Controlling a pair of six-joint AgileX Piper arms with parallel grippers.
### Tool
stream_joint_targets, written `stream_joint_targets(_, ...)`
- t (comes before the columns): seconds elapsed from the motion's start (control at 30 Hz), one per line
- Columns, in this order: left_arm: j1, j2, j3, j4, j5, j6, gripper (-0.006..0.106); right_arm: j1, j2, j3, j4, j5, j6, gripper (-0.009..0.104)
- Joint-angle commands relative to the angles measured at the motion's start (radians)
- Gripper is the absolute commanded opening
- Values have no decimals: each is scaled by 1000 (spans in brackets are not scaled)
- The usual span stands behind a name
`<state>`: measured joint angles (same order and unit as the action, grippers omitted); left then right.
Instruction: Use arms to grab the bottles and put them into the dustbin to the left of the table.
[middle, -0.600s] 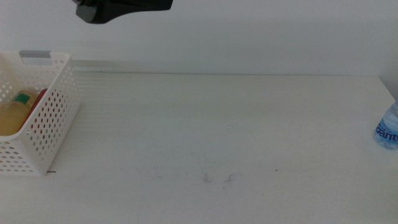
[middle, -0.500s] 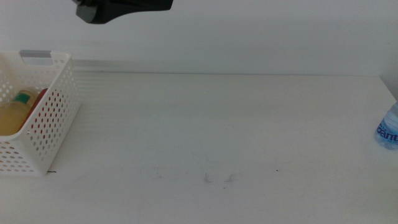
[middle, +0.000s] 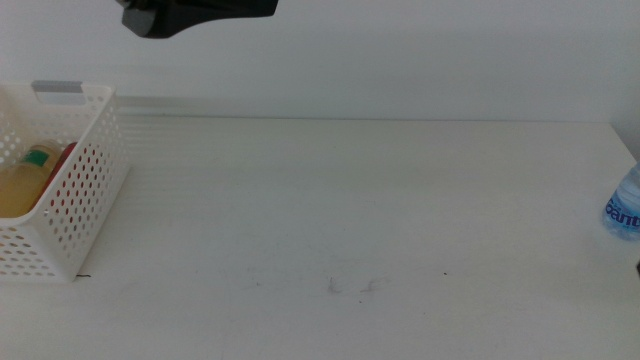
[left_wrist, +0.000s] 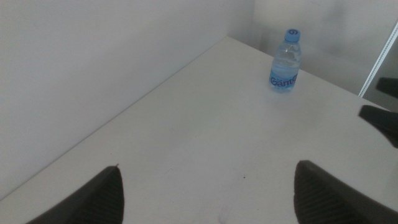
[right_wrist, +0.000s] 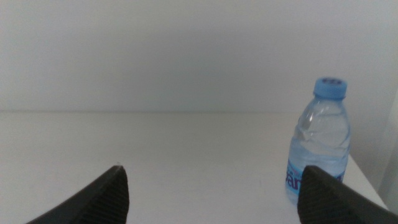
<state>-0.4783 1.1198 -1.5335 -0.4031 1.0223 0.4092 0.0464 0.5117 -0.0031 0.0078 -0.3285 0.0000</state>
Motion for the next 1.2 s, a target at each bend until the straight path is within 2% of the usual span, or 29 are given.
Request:
stream_joint_targets(0.0,-6,-7,-5,-6,-9,-10,94,-6,100,3,3,-101,0,92)
stream_joint_targets(0.23,-6,-7,-5,-6,-11,-10,94,-15,257,3,-8,-278,9,92)
stream_joint_targets(0.6,-6,-7,-5,-15,-14,-10,94,-114,695,3,-2,-641,44,92)
stream_joint_targets(0.77,-6,-7,-5,-15,-14,-10,94,-231,839,3,28,-846,31,92)
stream_joint_targets(0.9,-6,-7,-5,-15,-14,-10,94,-317,917,3,28,-893,6,92)
stream_joint_targets(1.17,-6,-7,-5,-15,-14,-10,94,-326,1122,-145,21,-893,-83,92)
